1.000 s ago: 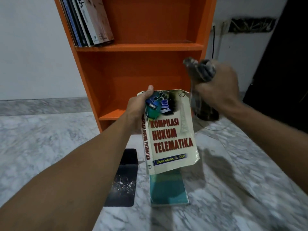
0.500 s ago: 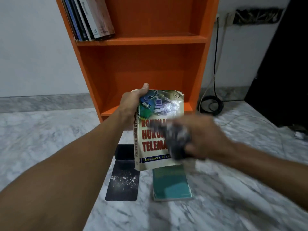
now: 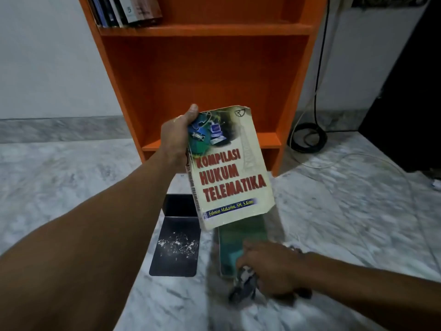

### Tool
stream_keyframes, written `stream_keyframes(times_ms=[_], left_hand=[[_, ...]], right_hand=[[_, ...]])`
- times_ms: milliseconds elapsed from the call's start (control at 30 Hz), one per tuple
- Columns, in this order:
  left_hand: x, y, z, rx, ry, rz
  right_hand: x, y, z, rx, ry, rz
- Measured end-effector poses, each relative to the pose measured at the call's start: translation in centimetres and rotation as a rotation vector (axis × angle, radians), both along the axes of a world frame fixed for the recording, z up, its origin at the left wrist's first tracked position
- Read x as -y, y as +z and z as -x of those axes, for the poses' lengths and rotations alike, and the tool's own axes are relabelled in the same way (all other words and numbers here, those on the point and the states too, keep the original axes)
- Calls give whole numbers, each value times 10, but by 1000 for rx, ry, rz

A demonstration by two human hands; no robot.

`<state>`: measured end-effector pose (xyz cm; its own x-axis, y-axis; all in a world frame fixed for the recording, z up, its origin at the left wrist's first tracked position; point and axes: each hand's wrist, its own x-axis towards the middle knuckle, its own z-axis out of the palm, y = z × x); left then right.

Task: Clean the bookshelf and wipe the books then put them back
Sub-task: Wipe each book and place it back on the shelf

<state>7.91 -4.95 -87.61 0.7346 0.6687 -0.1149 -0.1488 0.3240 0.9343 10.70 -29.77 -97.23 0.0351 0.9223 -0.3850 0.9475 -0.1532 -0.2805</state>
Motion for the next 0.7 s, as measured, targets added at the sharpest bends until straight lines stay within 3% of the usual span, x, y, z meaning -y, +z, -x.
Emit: stream_keyframes(times_ms=[100, 367, 500, 600, 667, 700], left_hand=[[-6, -8, -8, 0, 23, 5], [-24, -37, -27, -29, -20, -8], [-26, -45, -24, -36, -22, 11], [-28, -42, -22, -29, -2, 20], [-26, -37, -21, -37, -9, 10], [-24, -34, -20, -43, -9, 0]], right_hand=[[-25, -13, -21, -186, -163, 170], [-74, -86, -69, -153, -429, 224], [-63, -86, -85, -253, -550, 60], [-51, -71, -102, -425, -824, -112], [-48, -47, -111, -628, -1016, -290], [-50, -29, -111, -823, -1101, -376]])
